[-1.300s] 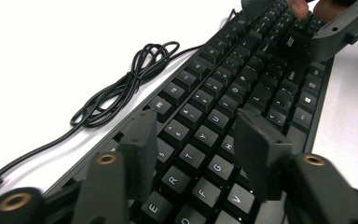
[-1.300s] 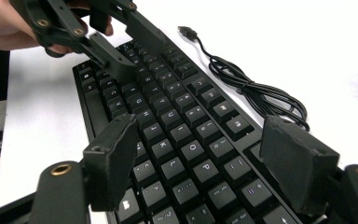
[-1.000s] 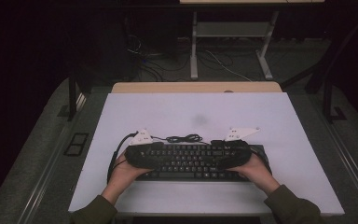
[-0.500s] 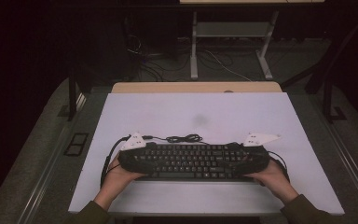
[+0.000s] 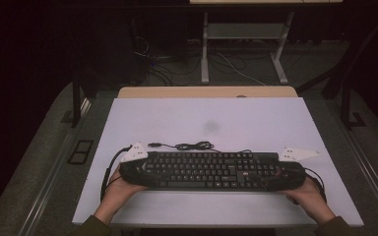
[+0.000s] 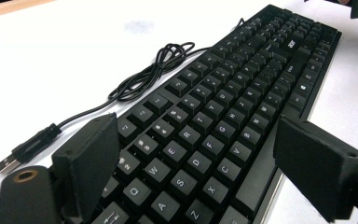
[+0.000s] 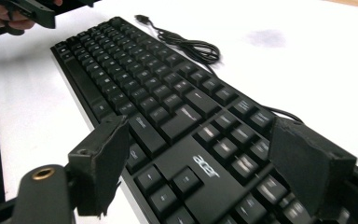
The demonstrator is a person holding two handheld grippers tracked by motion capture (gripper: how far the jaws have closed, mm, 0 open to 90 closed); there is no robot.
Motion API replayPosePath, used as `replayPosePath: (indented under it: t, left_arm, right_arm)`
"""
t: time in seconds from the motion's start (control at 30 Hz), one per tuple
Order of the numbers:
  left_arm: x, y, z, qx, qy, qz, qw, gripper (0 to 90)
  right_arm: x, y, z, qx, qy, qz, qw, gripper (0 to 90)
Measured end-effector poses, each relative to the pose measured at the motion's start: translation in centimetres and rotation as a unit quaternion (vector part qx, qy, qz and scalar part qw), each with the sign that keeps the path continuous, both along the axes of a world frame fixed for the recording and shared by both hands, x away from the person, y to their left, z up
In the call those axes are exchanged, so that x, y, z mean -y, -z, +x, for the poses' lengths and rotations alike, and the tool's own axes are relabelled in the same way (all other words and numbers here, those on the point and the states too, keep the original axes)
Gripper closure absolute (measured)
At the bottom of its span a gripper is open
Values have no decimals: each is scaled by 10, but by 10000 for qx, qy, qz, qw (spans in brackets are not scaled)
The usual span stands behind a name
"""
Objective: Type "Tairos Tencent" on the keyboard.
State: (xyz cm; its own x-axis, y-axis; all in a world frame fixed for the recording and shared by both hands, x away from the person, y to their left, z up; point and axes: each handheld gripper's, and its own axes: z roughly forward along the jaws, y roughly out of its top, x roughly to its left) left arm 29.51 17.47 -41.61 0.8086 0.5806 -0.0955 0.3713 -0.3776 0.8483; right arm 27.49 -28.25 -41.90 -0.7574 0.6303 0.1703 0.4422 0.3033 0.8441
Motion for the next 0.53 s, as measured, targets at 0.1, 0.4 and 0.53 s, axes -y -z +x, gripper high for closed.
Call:
replayPosePath:
  t: [0.1,0.4,0.53]
  left_arm:
    - [-2,1,-1,33,-3,43,10000,134]
    - [-2,1,-1,41,28,89,9999,134]
    - [-2,1,-1,41,1,77,10000,134]
  right_arm:
    - [7,2,-2,-33,98,-23,9999,200]
    - [17,6,-4,-19,179,-63,9998,200]
    - [16,7,-4,-30,163,-92,9998,199]
